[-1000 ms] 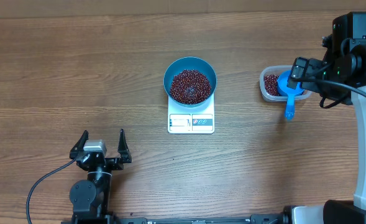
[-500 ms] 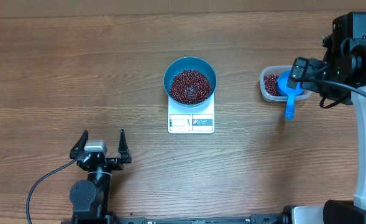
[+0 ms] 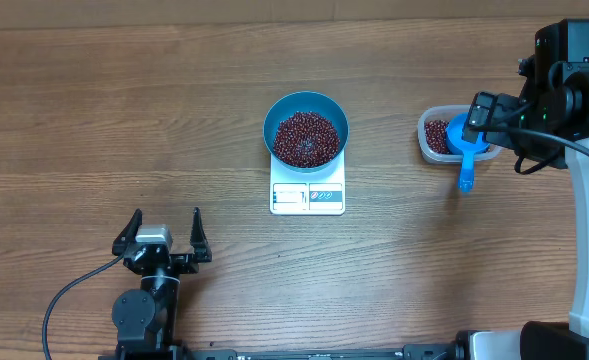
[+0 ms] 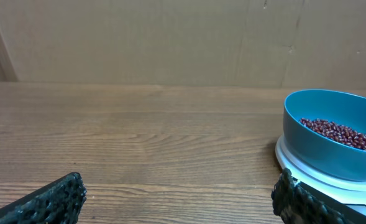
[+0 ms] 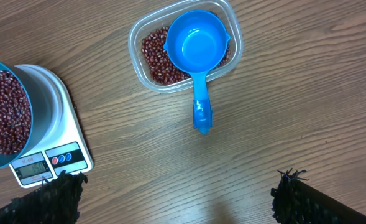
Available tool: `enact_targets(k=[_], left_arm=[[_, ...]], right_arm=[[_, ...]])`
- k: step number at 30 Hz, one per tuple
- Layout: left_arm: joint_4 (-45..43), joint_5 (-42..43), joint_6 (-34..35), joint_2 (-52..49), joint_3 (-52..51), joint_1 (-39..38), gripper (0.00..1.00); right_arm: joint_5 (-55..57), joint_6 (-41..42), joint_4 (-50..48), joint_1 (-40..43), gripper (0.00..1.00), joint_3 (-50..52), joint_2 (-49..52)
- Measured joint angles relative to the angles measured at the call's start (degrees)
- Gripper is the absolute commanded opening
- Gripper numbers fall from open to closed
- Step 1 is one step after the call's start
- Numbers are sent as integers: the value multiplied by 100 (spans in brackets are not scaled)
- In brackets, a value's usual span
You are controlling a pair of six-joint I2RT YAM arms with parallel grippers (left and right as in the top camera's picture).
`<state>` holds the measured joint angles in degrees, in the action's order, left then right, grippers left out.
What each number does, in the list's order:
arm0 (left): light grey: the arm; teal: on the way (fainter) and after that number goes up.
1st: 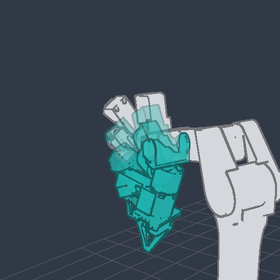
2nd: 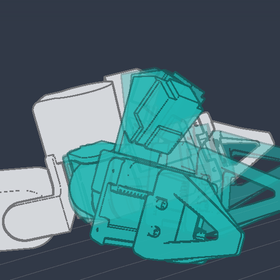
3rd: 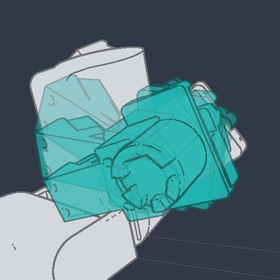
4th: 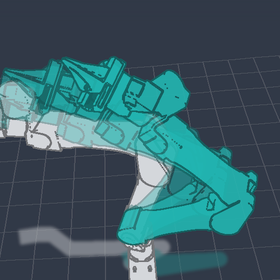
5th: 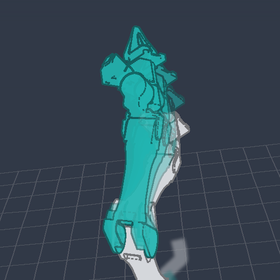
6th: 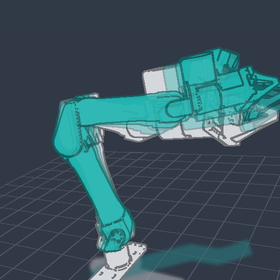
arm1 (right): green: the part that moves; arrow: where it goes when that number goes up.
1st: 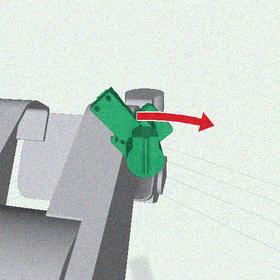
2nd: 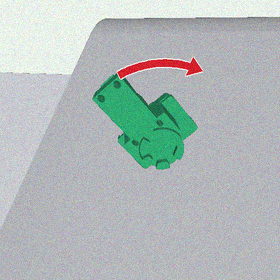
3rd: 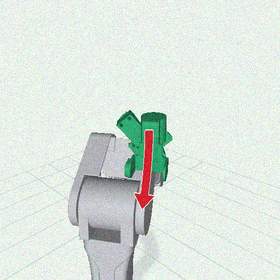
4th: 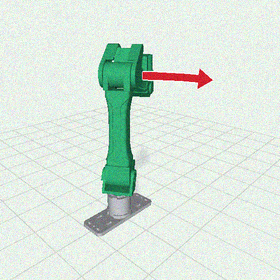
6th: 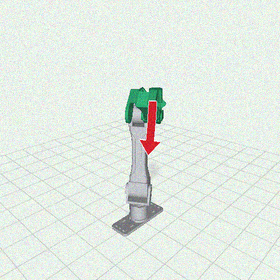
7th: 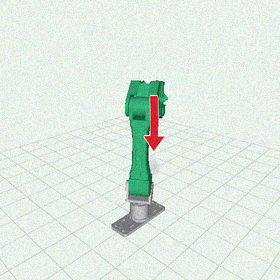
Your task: Scoop item into bowl and weigh 150g on scale
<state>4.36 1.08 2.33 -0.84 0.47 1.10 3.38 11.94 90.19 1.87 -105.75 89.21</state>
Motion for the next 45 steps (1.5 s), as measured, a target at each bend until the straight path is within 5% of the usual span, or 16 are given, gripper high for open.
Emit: enact_targets(k=[39,45], left_arm=[[0,0,0,0,0,0,100],[0,0,0,0,0,0,100]], right_arm=[[4,2,-22,0,100,0,0],[-50,2,-890,2,100,0,0]])
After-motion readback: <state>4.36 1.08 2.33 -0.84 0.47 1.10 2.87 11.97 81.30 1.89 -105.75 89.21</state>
